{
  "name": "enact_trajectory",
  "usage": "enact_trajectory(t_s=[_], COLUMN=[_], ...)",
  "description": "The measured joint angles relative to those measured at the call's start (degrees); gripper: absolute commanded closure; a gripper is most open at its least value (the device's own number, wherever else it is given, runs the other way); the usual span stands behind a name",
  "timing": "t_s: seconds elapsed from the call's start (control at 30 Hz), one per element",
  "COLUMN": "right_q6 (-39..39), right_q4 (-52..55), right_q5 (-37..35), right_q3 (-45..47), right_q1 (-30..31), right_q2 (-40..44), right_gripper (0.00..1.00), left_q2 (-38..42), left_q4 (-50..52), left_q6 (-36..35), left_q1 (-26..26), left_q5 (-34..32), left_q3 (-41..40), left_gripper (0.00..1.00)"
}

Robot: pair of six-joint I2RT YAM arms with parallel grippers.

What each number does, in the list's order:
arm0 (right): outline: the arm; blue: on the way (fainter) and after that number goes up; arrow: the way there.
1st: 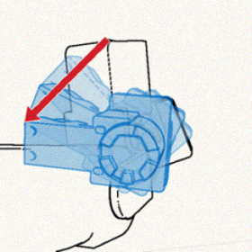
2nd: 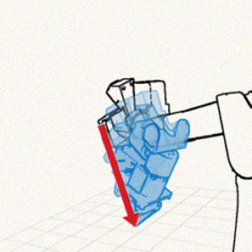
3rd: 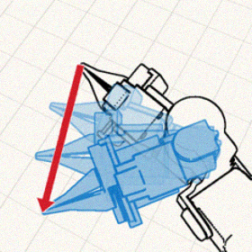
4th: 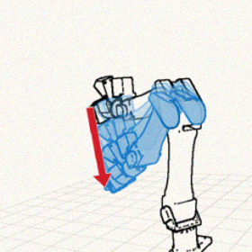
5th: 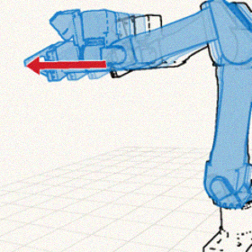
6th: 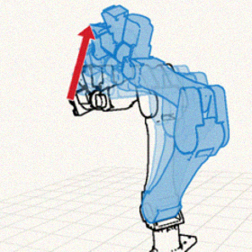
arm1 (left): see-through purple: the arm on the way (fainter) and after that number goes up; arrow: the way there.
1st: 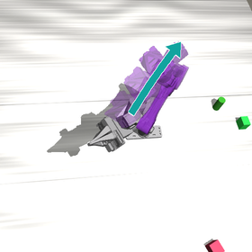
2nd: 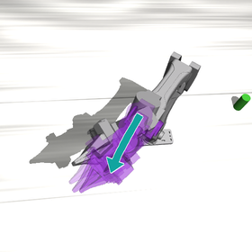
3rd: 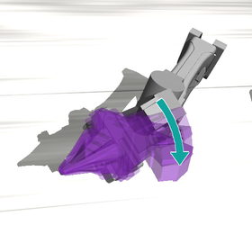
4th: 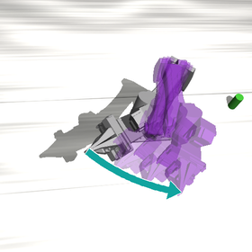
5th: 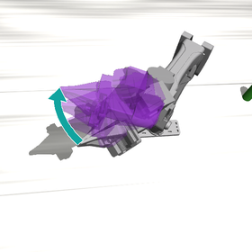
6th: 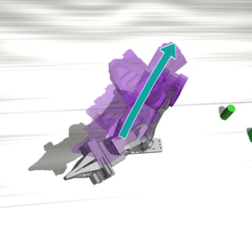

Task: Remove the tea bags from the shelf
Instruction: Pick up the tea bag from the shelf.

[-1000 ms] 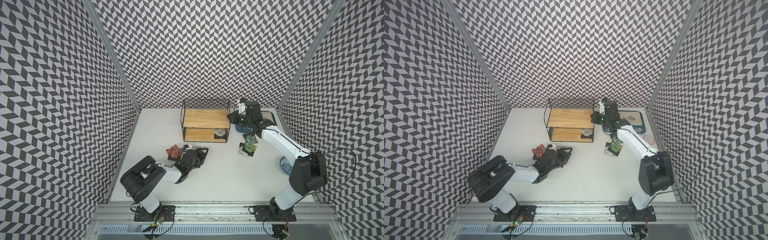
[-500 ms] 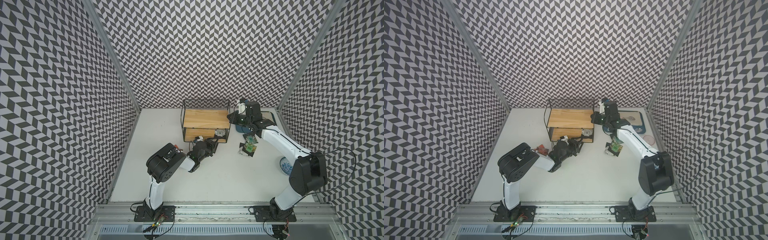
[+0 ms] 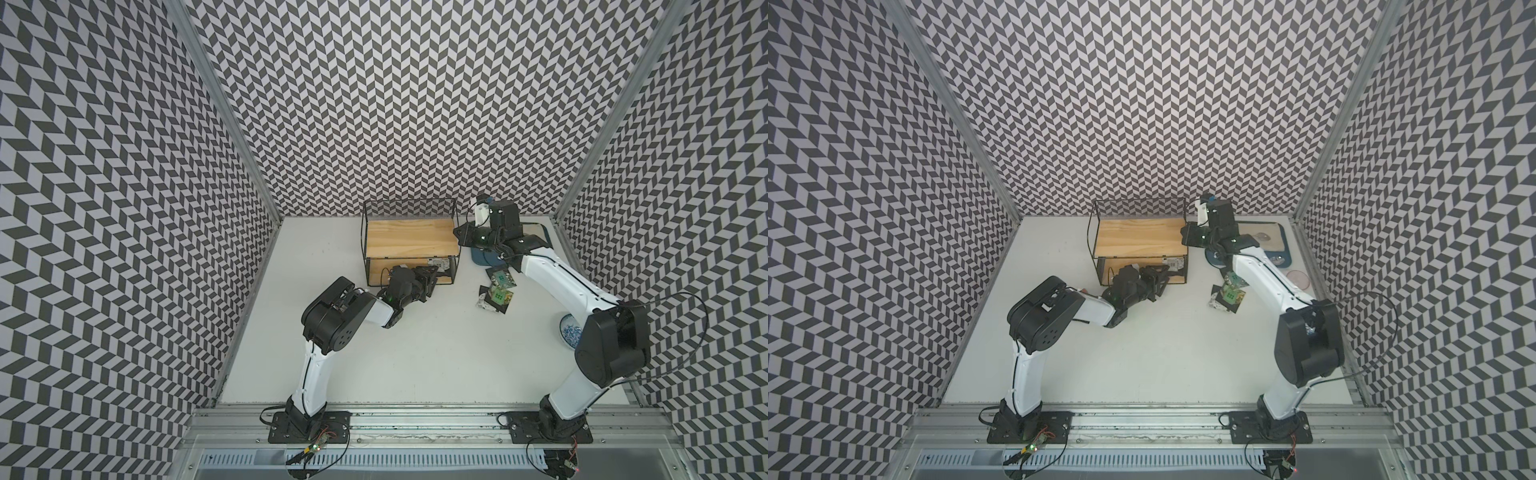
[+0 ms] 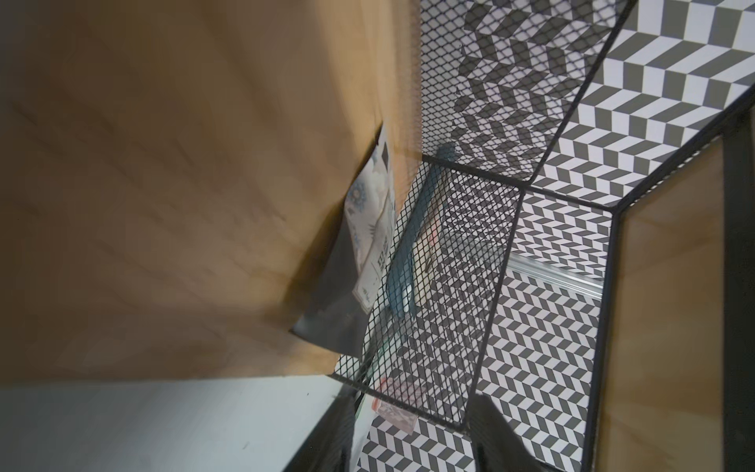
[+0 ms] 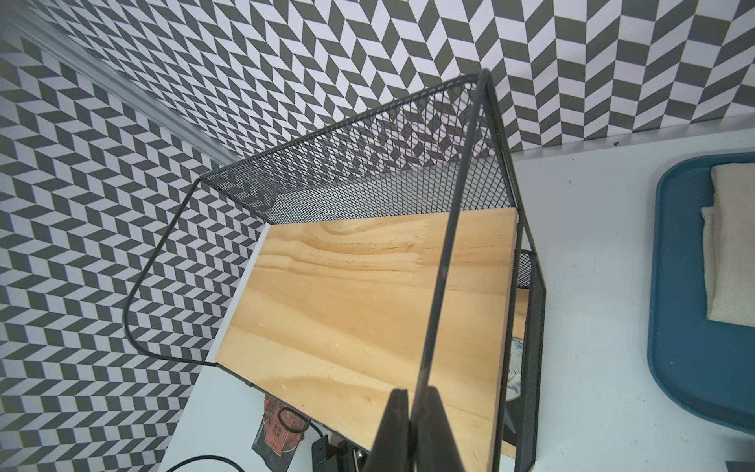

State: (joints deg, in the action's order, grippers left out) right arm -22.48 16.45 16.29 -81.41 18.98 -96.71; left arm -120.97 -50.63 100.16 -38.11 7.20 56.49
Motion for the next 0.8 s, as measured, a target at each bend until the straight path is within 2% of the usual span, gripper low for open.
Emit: enact_trajectory(t_s=[0.27,0.5,0.8], right_q6=[-0.1,-1.1,-2.1], right_q4=[0.0,0.1,-0.9], right_q5=[0.8,2.8,3.8], right_q3=[0.0,0.0,0.6], right_q1=[-0.2,-0.7,-0.9], right_q2=[0.0,0.0,0.1], right_gripper=[1.00,1.00,1.00], left_q2=[-1.1,-2.6,-2.8], left_q4=[4.9,5.1,2.9], left_q6=[-0.3,-1.6,-2.2], left_q1=[-0.1,-0.1,-0.1], left_q5=[0.0,-1.2,-1.5], left_q3=[1.2,1.2,0.4], left_gripper=[0.46,0.46,0.55])
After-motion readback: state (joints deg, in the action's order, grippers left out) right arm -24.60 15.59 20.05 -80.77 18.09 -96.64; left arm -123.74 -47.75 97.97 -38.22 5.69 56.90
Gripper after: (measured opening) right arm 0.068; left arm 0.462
